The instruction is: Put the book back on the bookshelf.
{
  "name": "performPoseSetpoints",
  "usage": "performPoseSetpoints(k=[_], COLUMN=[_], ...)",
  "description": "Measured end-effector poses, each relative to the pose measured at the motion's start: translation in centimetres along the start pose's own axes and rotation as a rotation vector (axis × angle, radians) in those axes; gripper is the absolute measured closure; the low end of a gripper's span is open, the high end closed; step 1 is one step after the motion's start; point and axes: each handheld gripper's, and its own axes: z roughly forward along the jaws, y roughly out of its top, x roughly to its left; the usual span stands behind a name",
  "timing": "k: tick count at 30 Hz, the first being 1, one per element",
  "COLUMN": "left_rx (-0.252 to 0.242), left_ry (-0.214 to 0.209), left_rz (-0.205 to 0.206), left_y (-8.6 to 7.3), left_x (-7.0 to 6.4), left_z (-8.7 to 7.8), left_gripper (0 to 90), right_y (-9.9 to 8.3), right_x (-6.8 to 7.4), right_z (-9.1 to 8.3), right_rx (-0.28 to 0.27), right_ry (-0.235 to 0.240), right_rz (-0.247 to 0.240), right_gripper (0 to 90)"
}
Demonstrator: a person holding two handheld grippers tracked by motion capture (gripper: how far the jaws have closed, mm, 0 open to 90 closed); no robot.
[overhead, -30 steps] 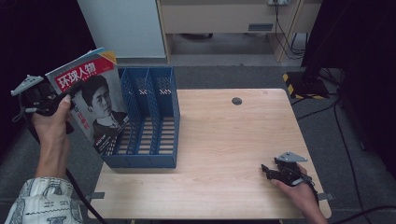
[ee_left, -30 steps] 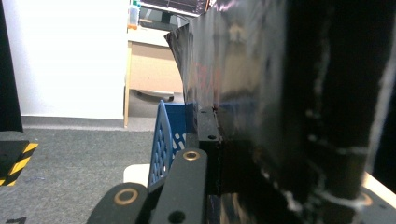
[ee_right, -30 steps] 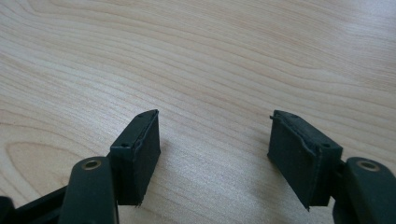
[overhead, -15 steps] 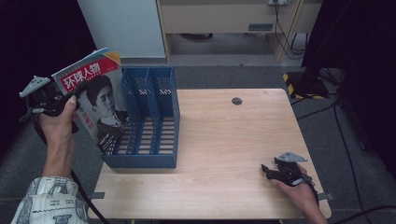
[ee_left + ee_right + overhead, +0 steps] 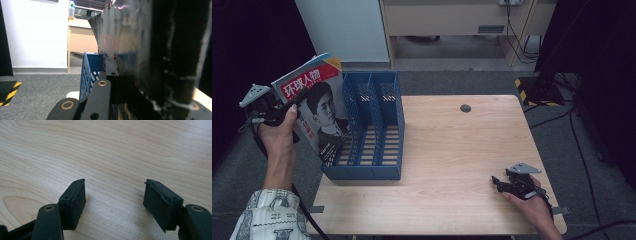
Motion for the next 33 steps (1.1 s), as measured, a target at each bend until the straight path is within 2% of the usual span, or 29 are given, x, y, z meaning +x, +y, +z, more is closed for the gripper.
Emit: performPoseSetpoints(k=[6, 10, 14, 25, 29, 33], left_rx=[-0.019, -0.031, -0.044, -0.044, -0.047, -0.059], left_ry=[0.001, 0.004, -0.009, 0.005, 0.021, 0.018], left_rz=[-0.01, 0.0, -0.004, 0.037, 0.032, 0.02], left_y=[-0.8, -1.3, -1.6, -2.3, -2.9, -3.5], left_x=[0.0, -0.1, -0.2, -0.7, -0.7, -0.5], left_z=[0.4, 0.5, 0.6, 1.1, 1.1, 1.1], left_gripper=[86.6, 86.5, 86.5, 86.5, 86.5, 86.6], right_y=[0.0, 0.0, 0.0, 0.0, 0.0, 0.0], right_x=[0.0, 0.0, 0.0, 0.0, 0.0, 0.1], right_z=[0.0, 0.0, 0.0, 0.0, 0.0, 0.0], right_rx=[-0.001, -0.001, -0.001, -0.002, -0.002, -0.002], right_ry=[-0.001, -0.001, -0.001, -0.003, -0.003, -0.004], right_rz=[0.001, 0.0, 0.0, 0.003, 0.003, 0.003], right_gripper=[33.9, 34.0, 34.0, 34.1, 34.1, 34.2])
